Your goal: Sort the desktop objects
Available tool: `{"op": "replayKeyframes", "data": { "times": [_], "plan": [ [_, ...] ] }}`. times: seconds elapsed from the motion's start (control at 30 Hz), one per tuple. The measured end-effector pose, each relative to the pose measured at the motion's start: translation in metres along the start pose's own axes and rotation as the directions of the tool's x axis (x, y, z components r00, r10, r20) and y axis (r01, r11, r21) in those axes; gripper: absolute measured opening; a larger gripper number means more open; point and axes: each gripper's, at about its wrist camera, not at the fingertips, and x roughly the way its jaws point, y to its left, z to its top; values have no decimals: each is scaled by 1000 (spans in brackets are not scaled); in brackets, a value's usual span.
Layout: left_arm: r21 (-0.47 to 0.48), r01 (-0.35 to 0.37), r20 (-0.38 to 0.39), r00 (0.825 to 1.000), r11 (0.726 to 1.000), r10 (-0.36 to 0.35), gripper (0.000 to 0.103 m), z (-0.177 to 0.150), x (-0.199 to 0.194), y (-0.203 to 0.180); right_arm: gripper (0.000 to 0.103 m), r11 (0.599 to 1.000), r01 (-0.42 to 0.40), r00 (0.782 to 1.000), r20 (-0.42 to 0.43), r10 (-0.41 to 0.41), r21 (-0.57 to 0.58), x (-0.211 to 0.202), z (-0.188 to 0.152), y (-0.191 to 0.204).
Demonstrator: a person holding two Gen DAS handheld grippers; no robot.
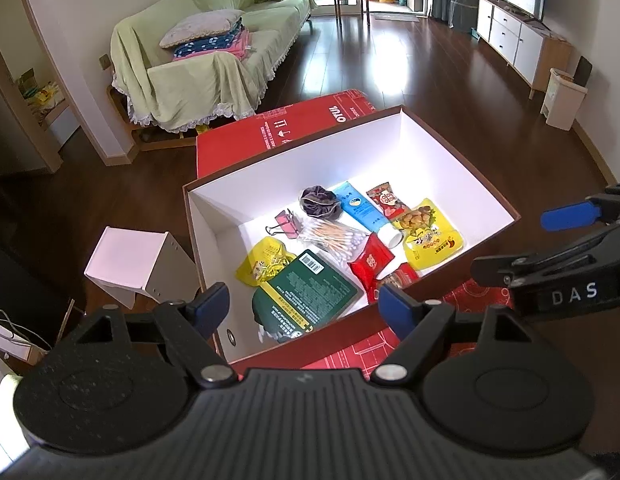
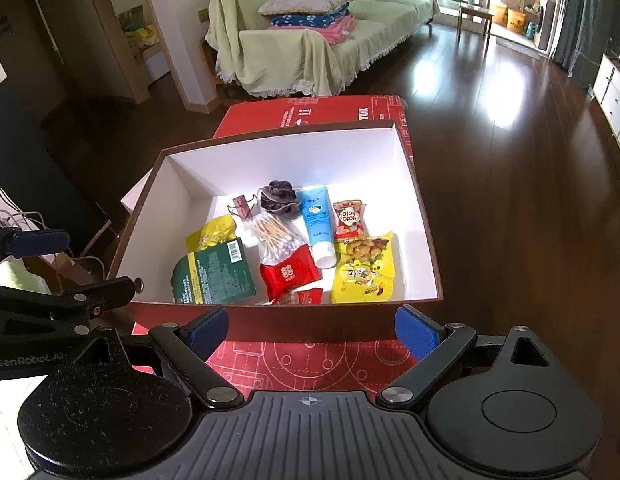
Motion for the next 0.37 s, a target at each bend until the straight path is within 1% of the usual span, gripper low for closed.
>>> {"op": "replayKeyframes", "data": {
  "times": [0.23, 0.37],
  "plan": [
    [-30, -7, -9, 1000, 1000, 7, 79, 6, 13, 3, 93, 1000, 2, 1000, -17, -2, -8, 11, 4, -4],
    [-22, -19, -11, 1000, 1000, 18, 79, 9, 17, 3, 93, 1000, 2, 1000, -21, -2, -9, 14, 5, -5]
  ]
}}
